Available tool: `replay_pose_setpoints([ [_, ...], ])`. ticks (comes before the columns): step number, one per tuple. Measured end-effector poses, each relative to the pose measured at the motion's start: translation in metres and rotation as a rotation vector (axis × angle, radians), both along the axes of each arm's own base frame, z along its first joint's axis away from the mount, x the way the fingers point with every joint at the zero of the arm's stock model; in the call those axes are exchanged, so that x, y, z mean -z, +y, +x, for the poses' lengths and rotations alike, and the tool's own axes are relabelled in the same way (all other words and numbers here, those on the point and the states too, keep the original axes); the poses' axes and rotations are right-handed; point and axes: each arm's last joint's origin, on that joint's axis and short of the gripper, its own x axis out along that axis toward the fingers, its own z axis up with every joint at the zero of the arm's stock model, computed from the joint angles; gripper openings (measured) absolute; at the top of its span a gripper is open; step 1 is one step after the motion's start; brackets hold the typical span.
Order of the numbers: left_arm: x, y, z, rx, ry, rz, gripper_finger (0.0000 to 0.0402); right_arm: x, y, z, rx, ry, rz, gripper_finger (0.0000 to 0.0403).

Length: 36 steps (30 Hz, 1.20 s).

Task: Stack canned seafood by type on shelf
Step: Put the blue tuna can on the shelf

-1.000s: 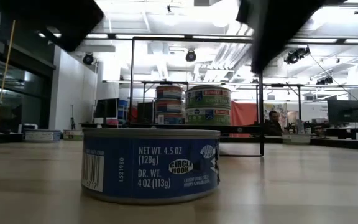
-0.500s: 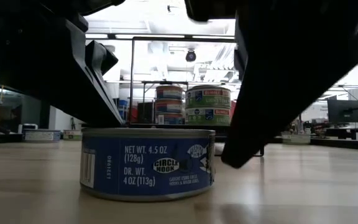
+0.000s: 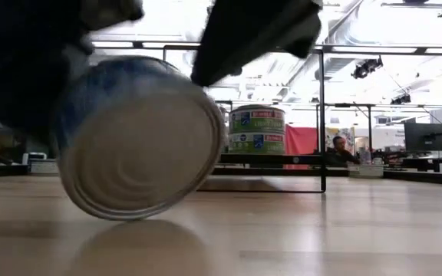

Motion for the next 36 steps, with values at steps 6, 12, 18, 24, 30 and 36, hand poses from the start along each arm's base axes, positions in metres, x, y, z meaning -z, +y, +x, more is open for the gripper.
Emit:
replay_pose_setpoints([
  [6, 0.004, 0.0, -0.002, -0.008, 0.029, -0.019, 0.0, -0.008, -0.008, 0.008, 0.019, -0.032, -0.031, 0.0],
  [12, 0.001, 0.004, -0.007, -0.041, 0.063, 0.003, 0.0, -0.011, -0.016, 0.012, 0.004, -0.036, -0.049, 0.0],
  [18, -0.014, 0.012, -0.02, -0.118, 0.119, 0.008, 0.0, -0.039, -0.024, 0.003, 0.031, -0.071, -0.072, 0.0],
  [24, -0.034, 0.001, -0.046, -0.132, 0.117, -0.006, 0.0, -0.054, -0.026, -0.001, 0.189, -0.114, 0.054, 0.0],
  [30, -0.049, -0.009, -0.078, -0.192, 0.097, -0.003, 0.0, -0.051, -0.017, 0.006, 0.17, -0.116, 0.232, 0.0052],
  [36, -0.061, -0.013, -0.092, -0.251, 0.072, -0.076, 0.0, -0.046, -0.017, 0.009, 0.151, -0.129, 0.185, 0.0186],
])
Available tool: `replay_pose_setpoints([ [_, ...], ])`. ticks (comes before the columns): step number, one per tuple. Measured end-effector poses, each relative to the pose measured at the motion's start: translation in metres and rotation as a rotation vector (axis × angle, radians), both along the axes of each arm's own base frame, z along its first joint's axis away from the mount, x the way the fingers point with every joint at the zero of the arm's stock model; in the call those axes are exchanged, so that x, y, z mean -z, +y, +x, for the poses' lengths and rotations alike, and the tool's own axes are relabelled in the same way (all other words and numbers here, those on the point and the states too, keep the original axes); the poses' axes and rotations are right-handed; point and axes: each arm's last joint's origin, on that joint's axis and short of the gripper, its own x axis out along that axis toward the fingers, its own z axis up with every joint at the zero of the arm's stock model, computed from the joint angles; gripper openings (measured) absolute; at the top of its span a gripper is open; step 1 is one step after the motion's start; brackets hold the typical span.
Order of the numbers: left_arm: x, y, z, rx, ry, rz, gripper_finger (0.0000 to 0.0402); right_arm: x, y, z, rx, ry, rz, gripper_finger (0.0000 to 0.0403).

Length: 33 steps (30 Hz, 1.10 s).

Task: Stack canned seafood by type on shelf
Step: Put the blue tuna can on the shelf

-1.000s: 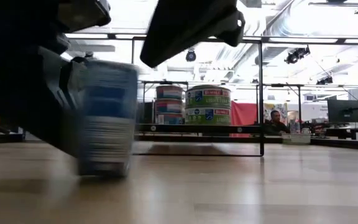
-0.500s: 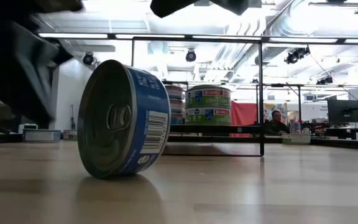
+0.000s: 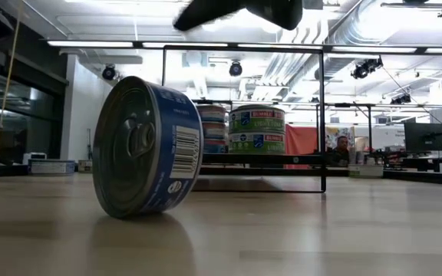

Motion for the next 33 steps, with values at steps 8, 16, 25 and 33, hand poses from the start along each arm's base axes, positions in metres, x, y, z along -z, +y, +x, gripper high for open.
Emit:
replay_pose_setpoints([
  [8, -0.001, 0.0, 0.001, -0.041, -0.017, -0.039, 0.0, 0.01, -0.014, 0.008, 0.063, 0.006, -0.066, 0.03],
  [16, -0.001, -0.001, 0.002, -0.046, -0.023, -0.05, 0.0, 0.039, -0.017, 0.02, 0.111, 0.051, -0.051, 0.0304],
  [25, -0.001, -0.002, 0.002, -0.045, -0.028, -0.055, 0.0, 0.064, -0.014, 0.027, 0.11, 0.084, -0.023, 0.0303],
  [33, -0.013, -0.003, 0.001, 0.018, -0.036, -0.103, 0.0, 0.071, -0.014, 0.028, 0.142, 0.084, -0.02, 0.0188],
])
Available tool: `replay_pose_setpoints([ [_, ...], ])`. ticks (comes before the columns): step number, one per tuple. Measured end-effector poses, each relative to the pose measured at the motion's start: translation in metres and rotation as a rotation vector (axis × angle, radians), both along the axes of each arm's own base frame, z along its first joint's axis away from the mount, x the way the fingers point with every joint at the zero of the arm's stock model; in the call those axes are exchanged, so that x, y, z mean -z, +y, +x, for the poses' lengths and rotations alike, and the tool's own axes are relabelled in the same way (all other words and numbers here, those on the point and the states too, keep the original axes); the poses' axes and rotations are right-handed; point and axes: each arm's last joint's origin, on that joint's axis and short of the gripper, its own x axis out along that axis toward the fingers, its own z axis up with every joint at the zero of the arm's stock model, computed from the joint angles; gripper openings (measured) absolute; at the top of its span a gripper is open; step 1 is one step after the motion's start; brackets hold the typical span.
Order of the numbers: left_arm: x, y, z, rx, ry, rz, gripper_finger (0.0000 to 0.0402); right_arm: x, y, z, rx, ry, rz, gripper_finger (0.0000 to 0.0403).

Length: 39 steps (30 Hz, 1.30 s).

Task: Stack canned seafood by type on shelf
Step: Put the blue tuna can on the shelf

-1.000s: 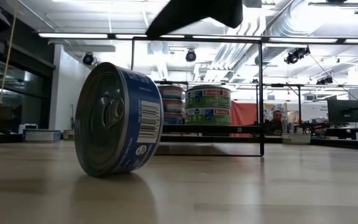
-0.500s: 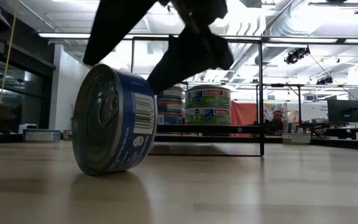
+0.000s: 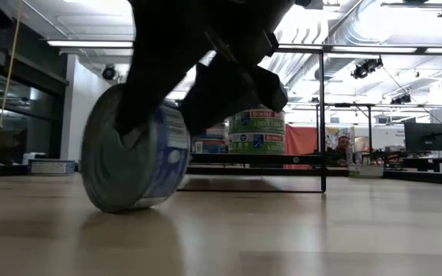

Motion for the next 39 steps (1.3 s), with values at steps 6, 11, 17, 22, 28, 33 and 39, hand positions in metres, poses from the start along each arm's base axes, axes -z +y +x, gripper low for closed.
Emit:
replay_pose_setpoints([
  [6, -0.05, 0.02, -0.014, 0.047, -0.129, -0.069, 0.0, -0.003, -0.004, 0.003, -0.025, -0.017, -0.019, 0.0115],
  [11, -0.089, 0.044, -0.03, 0.011, -0.278, -0.1, 0.0, -0.006, -0.006, 0.002, -0.11, 0.019, -0.01, 0.0115],
  [17, -0.122, 0.073, -0.053, -0.015, -0.379, -0.159, 0.0, -0.022, 0.015, -0.042, -0.225, 0.258, -0.015, 0.0115],
  [22, -0.137, 0.088, -0.064, 0.004, -0.448, -0.149, 0.0, -0.032, 0.032, -0.105, -0.199, 0.519, -0.039, 0.0115],
  [28, -0.143, 0.096, -0.069, 0.035, -0.479, -0.098, 0.0, -0.046, 0.011, -0.199, 0.132, 0.605, 0.126, 0.0115],
  [33, -0.142, 0.096, -0.068, 0.05, -0.488, -0.051, 0.0, -0.06, -0.052, -0.245, 0.499, 0.412, 0.194, 0.0115],
  [39, -0.146, 0.105, -0.06, -0.095, -0.57, 0.028, 0.0, -0.064, -0.138, -0.26, 0.787, 0.098, 0.152, 0.0115],
])
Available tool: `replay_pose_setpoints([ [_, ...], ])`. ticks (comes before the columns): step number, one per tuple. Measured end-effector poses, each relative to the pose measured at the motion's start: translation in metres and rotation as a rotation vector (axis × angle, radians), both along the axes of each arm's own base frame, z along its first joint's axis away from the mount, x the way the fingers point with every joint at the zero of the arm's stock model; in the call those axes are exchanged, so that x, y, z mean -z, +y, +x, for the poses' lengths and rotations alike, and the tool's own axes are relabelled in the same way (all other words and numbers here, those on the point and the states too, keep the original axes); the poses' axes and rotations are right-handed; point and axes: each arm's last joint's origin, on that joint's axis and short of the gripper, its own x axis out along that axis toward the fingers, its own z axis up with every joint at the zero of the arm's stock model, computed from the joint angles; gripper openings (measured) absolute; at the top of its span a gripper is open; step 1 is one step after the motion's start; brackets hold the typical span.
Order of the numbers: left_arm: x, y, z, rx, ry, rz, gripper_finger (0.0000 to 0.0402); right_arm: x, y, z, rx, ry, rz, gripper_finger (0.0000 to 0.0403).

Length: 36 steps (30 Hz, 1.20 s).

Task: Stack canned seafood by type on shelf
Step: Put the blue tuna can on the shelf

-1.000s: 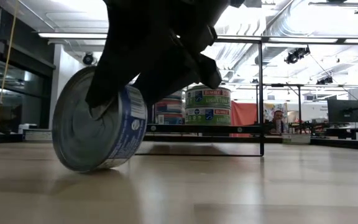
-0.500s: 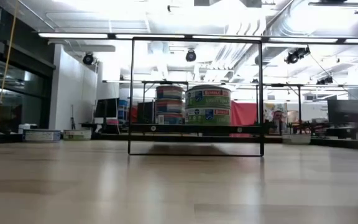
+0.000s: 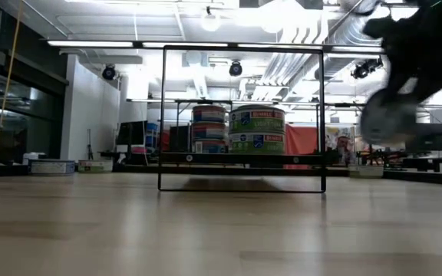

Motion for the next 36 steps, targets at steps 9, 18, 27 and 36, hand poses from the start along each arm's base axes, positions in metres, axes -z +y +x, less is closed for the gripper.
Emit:
replay_pose_setpoints([
  [9, -0.013, 0.029, 0.029, -0.244, -0.136, -0.068, 0.0, 0.023, -0.106, 0.019, -0.108, -0.505, -0.051, 0.0115],
  [18, -0.02, 0.056, 0.045, -0.398, -0.213, -0.106, 0.0, 0.034, -0.169, 0.028, -0.193, -0.693, -0.028, 0.0115],
  [27, -0.022, 0.076, 0.054, -0.43, -0.202, -0.072, 0.0, 0.058, -0.18, 0.052, -0.246, -0.748, 0.063, 0.0115],
  [36, -0.022, 0.084, 0.057, -0.412, -0.171, -0.032, 0.0, 0.083, -0.186, 0.067, -0.169, -0.776, 0.136, 0.0115],
])
